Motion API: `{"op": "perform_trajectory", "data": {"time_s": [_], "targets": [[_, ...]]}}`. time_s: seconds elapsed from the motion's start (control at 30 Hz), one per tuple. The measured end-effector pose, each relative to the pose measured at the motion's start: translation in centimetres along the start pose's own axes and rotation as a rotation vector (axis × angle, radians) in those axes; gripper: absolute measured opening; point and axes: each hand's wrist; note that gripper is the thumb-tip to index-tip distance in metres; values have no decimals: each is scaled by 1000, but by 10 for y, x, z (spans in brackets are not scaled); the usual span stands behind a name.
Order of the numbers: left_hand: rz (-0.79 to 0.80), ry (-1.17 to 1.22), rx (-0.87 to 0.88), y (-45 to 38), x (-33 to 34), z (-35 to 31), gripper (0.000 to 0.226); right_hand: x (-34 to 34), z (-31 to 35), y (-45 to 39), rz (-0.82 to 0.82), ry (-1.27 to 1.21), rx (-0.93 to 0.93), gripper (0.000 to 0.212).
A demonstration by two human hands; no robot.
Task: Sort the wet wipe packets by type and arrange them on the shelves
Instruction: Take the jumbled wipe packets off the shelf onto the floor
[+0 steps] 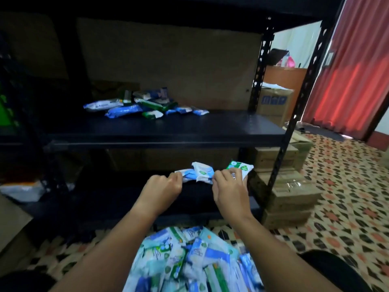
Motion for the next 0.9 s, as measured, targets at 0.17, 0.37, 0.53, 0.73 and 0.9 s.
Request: {"op": "perform_trajectory", "data": {"time_s": [0.17, 0.37, 0.53, 0.73, 0.9], "targets": [[244, 66, -14, 51, 43, -37, 56, 40, 3, 65, 176, 28, 50, 22], [398, 142, 1, 85, 86, -69, 50, 78, 3, 118, 422, 99, 88, 42], [420, 174, -23, 98, 96, -84, 42, 104, -4, 143, 543, 33, 106, 41], [460, 235, -98, 107, 132, -96, 30, 112, -13, 148, 653, -257, 138, 50], [470, 194, -164, 102, 131, -86, 17, 115, -18, 137, 617, -325, 239, 72]]}}
Point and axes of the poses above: each hand's wrist, its own y-axis away from the middle knuckle, its own x-axis out of the palm, z = x × y, and after that the axes turned 10 degrees about z, right-handed
